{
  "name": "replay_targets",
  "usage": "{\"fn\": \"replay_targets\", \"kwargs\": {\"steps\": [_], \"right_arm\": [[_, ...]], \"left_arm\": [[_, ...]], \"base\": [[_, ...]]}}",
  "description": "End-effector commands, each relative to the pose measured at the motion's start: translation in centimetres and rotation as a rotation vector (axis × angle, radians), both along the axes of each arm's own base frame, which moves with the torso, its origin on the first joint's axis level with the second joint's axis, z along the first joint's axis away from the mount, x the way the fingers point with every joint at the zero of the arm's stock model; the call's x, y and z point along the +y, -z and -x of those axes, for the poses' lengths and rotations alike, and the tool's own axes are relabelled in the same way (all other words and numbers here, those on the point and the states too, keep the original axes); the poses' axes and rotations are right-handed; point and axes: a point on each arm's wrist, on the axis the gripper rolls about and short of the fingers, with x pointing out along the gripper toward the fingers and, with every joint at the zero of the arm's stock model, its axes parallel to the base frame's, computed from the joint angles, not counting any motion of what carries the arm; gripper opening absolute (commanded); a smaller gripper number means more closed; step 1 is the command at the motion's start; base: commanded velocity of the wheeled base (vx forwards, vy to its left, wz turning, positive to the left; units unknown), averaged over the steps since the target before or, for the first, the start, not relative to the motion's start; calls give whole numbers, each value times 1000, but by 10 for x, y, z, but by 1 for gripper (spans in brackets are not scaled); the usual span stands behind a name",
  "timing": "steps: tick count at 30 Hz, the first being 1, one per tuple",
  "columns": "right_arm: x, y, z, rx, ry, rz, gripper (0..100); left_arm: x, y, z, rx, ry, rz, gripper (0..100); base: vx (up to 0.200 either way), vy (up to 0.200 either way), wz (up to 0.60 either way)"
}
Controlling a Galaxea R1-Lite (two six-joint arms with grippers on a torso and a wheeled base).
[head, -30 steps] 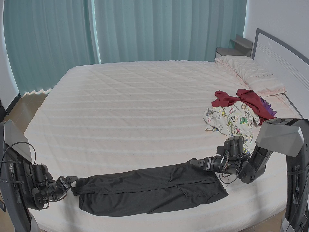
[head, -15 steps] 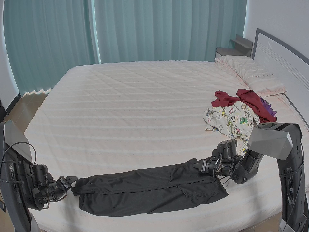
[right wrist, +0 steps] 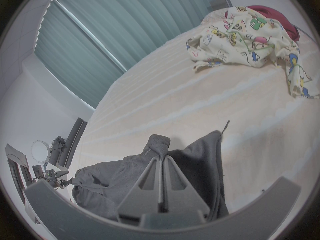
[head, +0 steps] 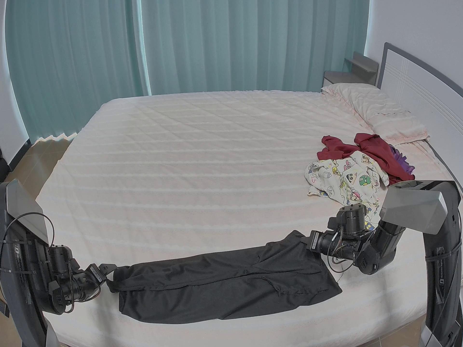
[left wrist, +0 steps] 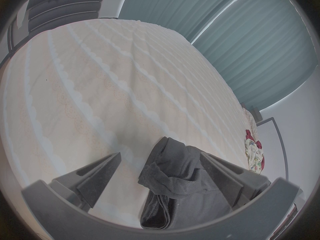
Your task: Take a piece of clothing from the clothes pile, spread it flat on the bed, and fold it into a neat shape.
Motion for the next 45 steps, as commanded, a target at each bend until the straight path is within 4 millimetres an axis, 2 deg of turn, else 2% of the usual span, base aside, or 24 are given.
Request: {"fn": "replay_targets", "kwargs": {"steps": [1,7,8,12,16,22,26,32,33,39,43,45], "right_arm": [[-3,-2,5,-5,5,-1,0],[1,6,6,12,0,12,0],[0,6,7,12,0,15,100],[-1,5,6,7,7,13,100],[-9,-5,7,-9,56,23,100],[-7,-14,20,37,151,-32,100],[-6,-13,27,85,188,-84,100],[-8,-3,33,143,217,-103,100],[-7,-1,35,147,215,-105,100],[-7,-6,43,87,200,-133,100],[-8,-5,44,81,200,-138,100],[-9,-7,44,78,200,-139,100]], "left_arm": [[0,-1,-1,-16,0,-3,100],[0,-1,-1,-15,-1,-4,100],[0,-1,-1,-15,-1,-4,100],[0,-1,-1,-15,-1,-4,100],[-1,-1,-2,-15,1,-9,100],[-4,1,-2,-2,-15,-37,100],[-6,3,-2,12,-28,-58,100],[-9,-1,7,38,-31,-63,100],[-11,-6,13,42,-22,-55,100],[-14,-12,12,12,4,-59,100],[-27,-12,10,6,107,-77,100],[-41,-12,9,3,174,-87,100]], "base": [[0,0,0],[0,0,0],[0,0,0],[0,0,0],[0,0,0],[0,0,0],[0,0,0],[-200,0,0],[-200,0,0],[-167,0,0],[0,0,0],[0,0,0]]}}
